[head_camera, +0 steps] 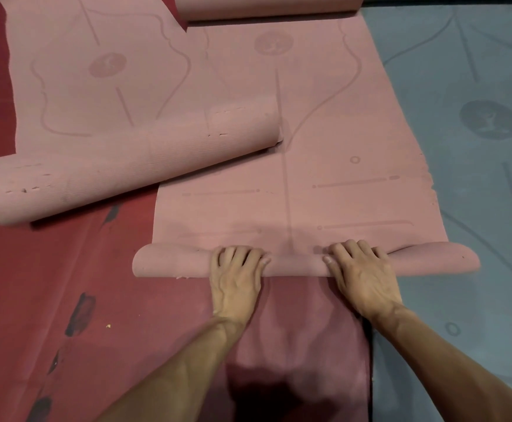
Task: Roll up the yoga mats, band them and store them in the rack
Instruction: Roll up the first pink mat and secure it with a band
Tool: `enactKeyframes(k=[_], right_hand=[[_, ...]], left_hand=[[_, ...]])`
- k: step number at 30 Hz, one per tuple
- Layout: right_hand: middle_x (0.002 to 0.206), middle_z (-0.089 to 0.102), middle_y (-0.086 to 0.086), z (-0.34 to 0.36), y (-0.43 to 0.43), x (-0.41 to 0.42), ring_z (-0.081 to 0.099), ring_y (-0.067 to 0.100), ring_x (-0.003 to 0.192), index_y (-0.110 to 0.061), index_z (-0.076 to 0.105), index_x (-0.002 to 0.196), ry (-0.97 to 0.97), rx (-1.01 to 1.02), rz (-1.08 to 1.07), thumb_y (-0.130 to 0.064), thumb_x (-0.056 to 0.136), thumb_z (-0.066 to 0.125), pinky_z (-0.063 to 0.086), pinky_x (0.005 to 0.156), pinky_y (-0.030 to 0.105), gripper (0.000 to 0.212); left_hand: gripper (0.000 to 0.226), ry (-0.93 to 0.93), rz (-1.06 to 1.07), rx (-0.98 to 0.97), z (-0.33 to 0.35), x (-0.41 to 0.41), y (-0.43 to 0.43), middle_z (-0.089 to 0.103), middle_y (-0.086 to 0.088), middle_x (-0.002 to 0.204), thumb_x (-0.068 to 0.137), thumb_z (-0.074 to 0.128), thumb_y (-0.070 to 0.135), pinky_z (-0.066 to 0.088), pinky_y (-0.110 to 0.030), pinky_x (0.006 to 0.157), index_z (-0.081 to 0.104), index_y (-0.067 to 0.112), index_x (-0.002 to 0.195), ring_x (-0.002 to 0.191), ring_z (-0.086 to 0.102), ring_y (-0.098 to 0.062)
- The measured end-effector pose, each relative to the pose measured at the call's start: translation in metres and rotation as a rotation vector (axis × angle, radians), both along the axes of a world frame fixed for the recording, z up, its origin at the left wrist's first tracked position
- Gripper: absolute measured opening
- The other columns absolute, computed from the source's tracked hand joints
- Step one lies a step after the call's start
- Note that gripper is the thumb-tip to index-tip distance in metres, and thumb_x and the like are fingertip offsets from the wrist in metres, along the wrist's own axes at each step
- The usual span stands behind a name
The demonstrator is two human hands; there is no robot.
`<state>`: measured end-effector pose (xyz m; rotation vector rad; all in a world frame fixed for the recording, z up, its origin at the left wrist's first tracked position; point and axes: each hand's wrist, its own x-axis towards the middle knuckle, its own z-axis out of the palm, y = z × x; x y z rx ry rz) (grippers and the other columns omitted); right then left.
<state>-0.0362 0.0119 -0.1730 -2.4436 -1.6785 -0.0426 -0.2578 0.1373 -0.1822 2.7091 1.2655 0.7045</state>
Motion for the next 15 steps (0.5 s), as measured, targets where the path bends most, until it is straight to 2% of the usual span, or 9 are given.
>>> enactKeyframes(k=[2, 4, 6, 7, 8, 10, 13, 15], right_hand=[[0.094, 0.064, -0.001, -0.001, 0.003, 0.0, 0.058, 0.029, 0.085, -0.024, 0.065, 0.1, -0.009, -0.014, -0.005, -0.045, 0.105, 0.039, 0.043, 0.072, 0.044, 0.034], [0.096, 0.065, 0.0, -0.001, 0.006, 0.0, 0.057, 0.03, 0.087, -0.023, 0.066, 0.099, -0.025, -0.013, -0.01, -0.045, 0.105, 0.037, 0.044, 0.077, 0.045, 0.037], [0.1, 0.066, 0.003, 0.001, 0.009, -0.003, 0.055, 0.033, 0.093, -0.021, 0.068, 0.097, -0.059, -0.011, -0.036, -0.044, 0.104, 0.041, 0.042, 0.095, 0.053, 0.036], [0.103, 0.067, 0.005, 0.003, 0.011, -0.005, 0.055, 0.036, 0.098, -0.02, 0.07, 0.097, -0.076, -0.008, -0.056, -0.042, 0.103, 0.045, 0.036, 0.106, 0.059, 0.034], [0.106, 0.067, 0.005, 0.005, 0.013, -0.007, 0.055, 0.037, 0.103, -0.019, 0.072, 0.098, -0.087, -0.003, -0.078, -0.041, 0.102, 0.047, 0.027, 0.114, 0.063, 0.033], [0.111, 0.069, 0.004, 0.009, 0.013, -0.013, 0.054, 0.038, 0.112, -0.021, 0.075, 0.1, -0.084, 0.014, -0.122, -0.042, 0.102, 0.048, 0.017, 0.118, 0.065, 0.034], [0.12, 0.069, 0.001, 0.013, 0.004, -0.018, 0.053, 0.037, 0.116, -0.026, 0.075, 0.111, -0.061, 0.07, -0.173, -0.043, 0.105, 0.047, 0.023, 0.117, 0.063, 0.033], [0.125, 0.067, 0.006, 0.01, -0.005, -0.018, 0.053, 0.038, 0.116, -0.023, 0.072, 0.123, -0.035, 0.114, -0.173, -0.04, 0.104, 0.05, 0.026, 0.117, 0.063, 0.034]], left_hand=[[0.022, -0.033, 0.003, -0.044, -0.003, -0.002, -0.008, 0.068, 0.011, 0.107, 0.108, 0.051, 0.031, 0.035, -0.043, 0.111, 0.073, 0.027, 0.106, 0.098, 0.063, -0.019], [0.036, 0.043, -0.063, -0.087, -0.008, -0.012, -0.009, 0.064, 0.009, 0.128, 0.11, 0.039, 0.037, 0.022, -0.044, 0.121, 0.069, 0.028, 0.128, 0.117, 0.06, -0.016], [0.05, 0.184, -0.145, -0.075, -0.011, -0.022, -0.001, 0.056, 0.006, 0.147, 0.111, 0.028, 0.044, 0.015, -0.048, 0.126, 0.056, 0.027, 0.148, 0.136, 0.052, -0.016], [0.051, 0.234, -0.163, -0.065, -0.012, -0.023, 0.004, 0.053, 0.006, 0.152, 0.111, 0.027, 0.043, 0.016, -0.05, 0.126, 0.052, 0.026, 0.152, 0.141, 0.048, -0.016], [0.05, 0.265, -0.156, -0.067, -0.012, -0.021, 0.008, 0.052, 0.006, 0.154, 0.11, 0.028, 0.041, 0.018, -0.053, 0.126, 0.052, 0.027, 0.153, 0.144, 0.046, -0.016], [0.049, 0.295, -0.109, -0.091, -0.012, -0.014, 0.012, 0.055, 0.008, 0.152, 0.109, 0.029, 0.039, 0.021, -0.055, 0.125, 0.054, 0.029, 0.15, 0.144, 0.045, -0.015], [0.048, 0.295, -0.087, -0.096, -0.013, -0.007, 0.015, 0.06, 0.01, 0.146, 0.108, 0.03, 0.039, 0.023, -0.053, 0.124, 0.06, 0.03, 0.145, 0.141, 0.048, -0.015], [0.047, 0.29, -0.097, -0.074, -0.014, -0.007, 0.017, 0.06, 0.009, 0.146, 0.108, 0.032, 0.039, 0.025, -0.052, 0.123, 0.063, 0.031, 0.142, 0.14, 0.049, -0.016]])
